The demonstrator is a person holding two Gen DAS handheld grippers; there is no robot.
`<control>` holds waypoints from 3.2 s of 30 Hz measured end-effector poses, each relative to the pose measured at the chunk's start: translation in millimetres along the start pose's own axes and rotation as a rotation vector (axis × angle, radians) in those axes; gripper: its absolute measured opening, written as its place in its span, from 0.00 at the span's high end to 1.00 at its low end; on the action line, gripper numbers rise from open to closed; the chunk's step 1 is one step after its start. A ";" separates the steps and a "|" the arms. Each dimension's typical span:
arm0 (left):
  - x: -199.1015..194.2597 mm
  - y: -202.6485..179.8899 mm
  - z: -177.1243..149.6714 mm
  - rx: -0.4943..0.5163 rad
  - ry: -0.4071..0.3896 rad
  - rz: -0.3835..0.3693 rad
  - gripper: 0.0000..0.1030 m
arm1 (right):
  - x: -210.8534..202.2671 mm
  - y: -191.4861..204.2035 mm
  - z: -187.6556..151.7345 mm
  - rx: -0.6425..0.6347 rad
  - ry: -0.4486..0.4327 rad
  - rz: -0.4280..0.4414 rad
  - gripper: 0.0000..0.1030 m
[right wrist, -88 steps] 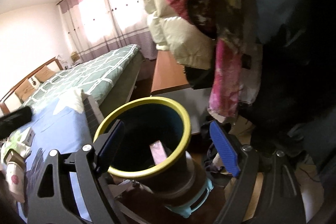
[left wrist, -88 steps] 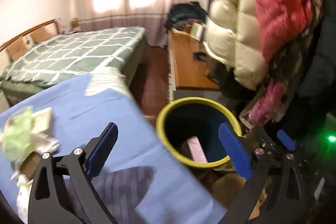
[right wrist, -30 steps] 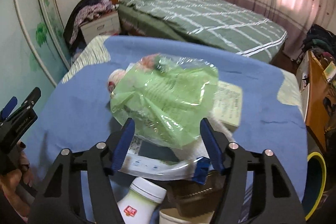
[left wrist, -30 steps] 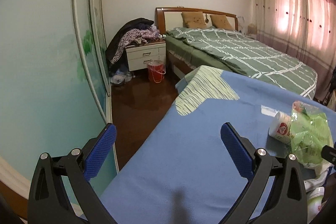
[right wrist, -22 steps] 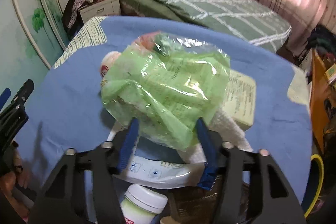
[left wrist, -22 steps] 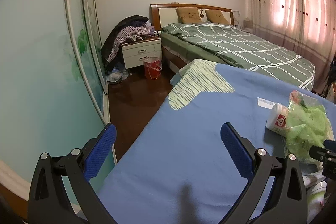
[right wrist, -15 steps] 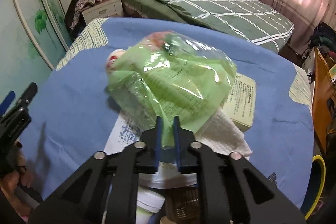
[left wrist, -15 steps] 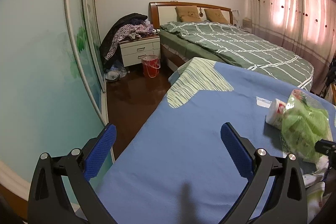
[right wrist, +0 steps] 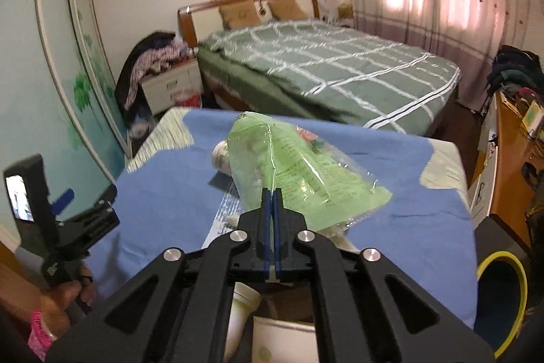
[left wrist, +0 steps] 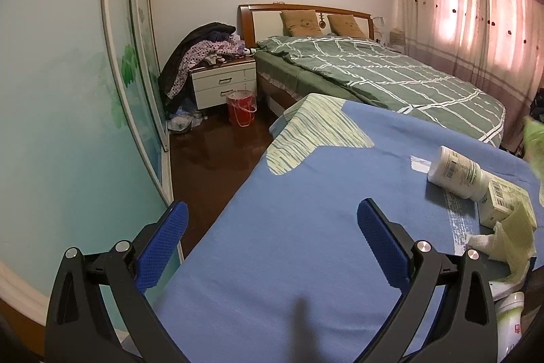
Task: Collect trash
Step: 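Grasp the green plastic bag with the right tool, then carry the green bag over the bin and open the right tool, then grasp the green-labelled drink bottle with the left tool and lift it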
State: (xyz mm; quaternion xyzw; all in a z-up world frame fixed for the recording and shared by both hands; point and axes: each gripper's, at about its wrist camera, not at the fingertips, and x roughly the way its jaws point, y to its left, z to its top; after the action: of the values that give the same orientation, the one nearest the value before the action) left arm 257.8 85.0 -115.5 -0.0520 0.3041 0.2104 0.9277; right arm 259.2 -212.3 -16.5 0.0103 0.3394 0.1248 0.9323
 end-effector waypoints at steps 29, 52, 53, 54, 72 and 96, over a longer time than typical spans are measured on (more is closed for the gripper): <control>-19.1 -19.8 -4.8 0.062 -0.057 -0.082 0.05 | -68.4 -246.1 -130.2 0.521 -0.037 -0.604 0.99; -65.6 -37.5 -11.9 0.158 -0.102 -0.167 0.05 | -68.0 -229.5 -146.2 0.530 -0.124 -0.672 0.48; -75.8 -37.4 -15.2 0.167 -0.104 -0.184 0.05 | -68.3 -228.6 -145.9 0.528 -0.126 -0.671 0.45; -83.4 -36.6 -18.3 0.174 -0.101 -0.201 0.05 | -68.5 -228.0 -145.6 0.524 -0.128 -0.667 0.44; -195.2 -57.0 -133.5 0.391 0.035 -0.508 0.05 | -68.6 -215.0 -142.3 0.474 -0.152 -0.606 0.36; -161.7 -93.8 -122.8 0.440 0.042 -0.527 0.50 | -66.8 -207.8 -140.1 0.438 -0.160 -0.572 0.36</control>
State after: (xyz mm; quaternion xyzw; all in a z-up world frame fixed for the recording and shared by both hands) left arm 113.3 -85.5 -123.1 0.0683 0.3374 -0.1080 0.9326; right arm 167.8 -438.8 -103.8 0.1239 0.2735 -0.2175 0.9287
